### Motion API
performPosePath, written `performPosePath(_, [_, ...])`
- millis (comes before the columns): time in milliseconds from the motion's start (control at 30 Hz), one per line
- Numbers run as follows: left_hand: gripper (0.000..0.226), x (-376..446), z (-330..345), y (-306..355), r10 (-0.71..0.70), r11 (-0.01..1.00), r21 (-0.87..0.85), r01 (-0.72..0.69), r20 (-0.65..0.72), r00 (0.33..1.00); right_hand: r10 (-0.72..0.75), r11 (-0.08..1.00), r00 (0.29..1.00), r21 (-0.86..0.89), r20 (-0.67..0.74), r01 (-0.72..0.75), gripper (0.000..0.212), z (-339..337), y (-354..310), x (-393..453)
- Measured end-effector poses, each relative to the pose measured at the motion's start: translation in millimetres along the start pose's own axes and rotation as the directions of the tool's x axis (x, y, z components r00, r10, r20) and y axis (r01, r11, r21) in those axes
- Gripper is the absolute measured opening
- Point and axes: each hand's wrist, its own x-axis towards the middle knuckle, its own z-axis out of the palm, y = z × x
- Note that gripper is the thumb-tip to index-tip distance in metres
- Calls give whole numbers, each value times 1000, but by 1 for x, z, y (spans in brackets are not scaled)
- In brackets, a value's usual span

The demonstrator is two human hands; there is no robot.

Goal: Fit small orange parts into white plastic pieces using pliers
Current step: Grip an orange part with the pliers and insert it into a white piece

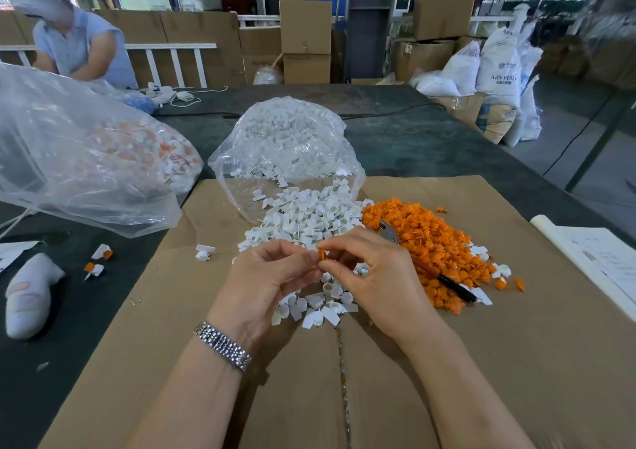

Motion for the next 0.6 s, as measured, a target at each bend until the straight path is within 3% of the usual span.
performPosePath(100, [14, 0, 1, 0, 5, 1000, 14, -5, -38, 999, 31, 1000, 999, -5, 40, -30, 26, 2, -2, 0])
performPosePath(200, [11, 0, 2, 1, -12, 999, -31, 11, -57, 998, 158, 986, 987, 46, 27, -160, 34, -5, -5, 0])
performPosePath(267, [16, -1, 2, 2, -29, 998, -49, 26, -63, 998, 300, 944, 953, -129, -47, -303, 32, -17, -4, 1])
performPosePath(300, [20, -1, 2, 3, -35, 999, -43, 32, -66, 997, 373, 860, 925, -348, -73, -374, 35, -24, -3, 2])
performPosePath(333, [26, -1, 2, 3, -36, 999, -35, 34, -68, 997, 472, 708, 877, -554, -89, -437, 44, -30, -1, 1])
performPosePath(400, [35, -1, 2, 4, -33, 999, -36, 30, -79, 996, 673, 445, 734, -740, -96, -505, 65, -38, -2, 1])
performPosePath(467, [35, -1, 2, 5, -31, 998, -49, 26, -94, 995, 755, 391, 652, -754, -65, -528, 73, -40, -3, 2])
performPosePath(600, [28, 0, 1, 6, -45, 998, -52, 39, -104, 994, 743, 390, 666, -764, -70, -515, 62, -38, -7, 4])
